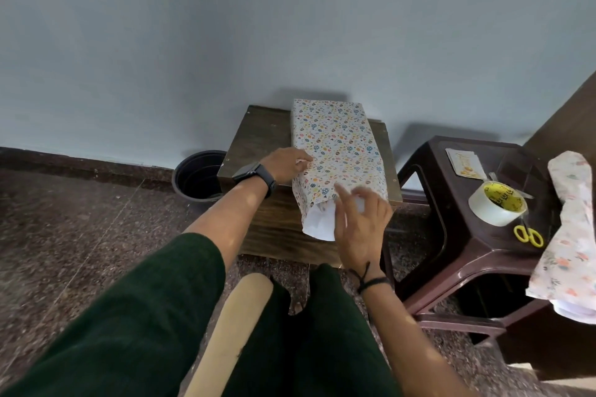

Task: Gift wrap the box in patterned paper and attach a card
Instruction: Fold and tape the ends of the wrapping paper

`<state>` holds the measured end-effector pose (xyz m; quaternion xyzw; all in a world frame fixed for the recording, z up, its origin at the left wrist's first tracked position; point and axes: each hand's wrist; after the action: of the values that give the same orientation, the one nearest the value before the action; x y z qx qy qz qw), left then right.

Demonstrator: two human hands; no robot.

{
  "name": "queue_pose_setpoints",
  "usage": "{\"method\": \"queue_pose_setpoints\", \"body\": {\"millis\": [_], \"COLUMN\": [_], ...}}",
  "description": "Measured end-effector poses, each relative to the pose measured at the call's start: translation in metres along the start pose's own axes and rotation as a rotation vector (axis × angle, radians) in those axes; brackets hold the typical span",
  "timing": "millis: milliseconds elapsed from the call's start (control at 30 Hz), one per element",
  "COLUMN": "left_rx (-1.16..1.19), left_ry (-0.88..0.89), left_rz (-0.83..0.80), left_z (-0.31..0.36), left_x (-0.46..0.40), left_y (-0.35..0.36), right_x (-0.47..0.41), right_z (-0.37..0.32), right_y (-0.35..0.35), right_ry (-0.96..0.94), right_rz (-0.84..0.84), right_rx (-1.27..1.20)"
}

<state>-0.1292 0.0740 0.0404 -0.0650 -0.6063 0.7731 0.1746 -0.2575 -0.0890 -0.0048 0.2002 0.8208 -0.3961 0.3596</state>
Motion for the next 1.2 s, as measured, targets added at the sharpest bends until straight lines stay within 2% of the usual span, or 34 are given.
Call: {"method": "queue_pose_setpoints", "body": {"millis": [67,133,200,267,367,433,467,533,633,667,733,867,967,1000,1067,1100,1133,1167,1200], "left_rx": [0.001,-0.003,-0.016,-0.038,-0.043,-0.045,-0.041,-0.043,-0.051,-0.046,-0.023,-0.006,-0.008,0.006,0.04,0.057,0.078,0.095,0.107], "left_ry": [0.0,0.0,0.002,0.006,0.011,0.012,0.01,0.005,-0.002,-0.004,-0.001,-0.01,-0.009,-0.006,-0.004,-0.006,-0.011,-0.014,-0.017], "left_rz": [-0.023,-0.047,-0.07,-0.085,-0.104,-0.101,-0.097,-0.089,-0.083,-0.079,-0.068,-0.05,-0.036,-0.038,-0.03,-0.024,-0.023,-0.018,-0.014], "left_z": [-0.001,-0.001,-0.001,-0.001,-0.004,-0.005,-0.005,-0.006,-0.006,-0.006,-0.008,-0.006,-0.005,-0.006,-0.005,-0.005,-0.004,-0.003,-0.003], "left_x": [-0.001,-0.001,-0.001,-0.001,-0.002,-0.002,-0.002,-0.003,-0.002,-0.002,-0.001,0.002,0.003,0.002,0.002,0.002,0.002,0.003,0.002], "left_y": [0.0,-0.001,-0.003,-0.005,-0.005,-0.003,-0.002,0.0,0.002,0.004,0.005,0.007,0.009,0.01,0.013,0.014,0.015,0.016,0.016], "right_x": [0.021,0.035,0.033,0.022,0.005,0.002,0.003,0.011,0.023,0.026,0.024,0.026,0.036,0.039,0.04,0.039,0.038,0.037,0.035], "right_z": [-0.018,-0.033,-0.036,-0.032,-0.023,-0.019,-0.02,-0.022,-0.028,-0.029,-0.033,-0.031,-0.026,-0.025,-0.024,-0.021,-0.018,-0.015,-0.013], "right_y": [0.001,0.008,0.022,0.038,0.059,0.067,0.068,0.07,0.072,0.074,0.075,0.077,0.075,0.07,0.058,0.052,0.044,0.039,0.035], "right_ry": [0.086,0.383,0.667,0.786,0.829,0.791,0.726,0.456,0.326,0.323,0.416,0.509,0.376,0.386,0.484,0.61,0.822,0.998,1.083], "right_rz": [-0.116,-0.316,-0.391,-0.477,-0.611,-0.69,-0.708,-0.583,-0.661,-0.74,-0.771,-0.706,-0.645,-0.676,-0.713,-0.717,-0.72,-0.677,-0.587], "right_rx": [-0.141,-0.288,-0.353,-0.38,-0.333,-0.245,-0.184,0.01,0.174,0.171,0.115,0.125,-0.023,-0.092,-0.303,-0.406,-0.539,-0.681,-0.752]}}
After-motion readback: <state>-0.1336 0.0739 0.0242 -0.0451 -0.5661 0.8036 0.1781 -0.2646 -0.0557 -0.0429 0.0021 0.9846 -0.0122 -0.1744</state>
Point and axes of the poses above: each hand's wrist, its own x-axis away from the middle knuckle, its own y-axis out of the palm, z = x × y, and after that the axes turned 12 degrees about -x, right-handed
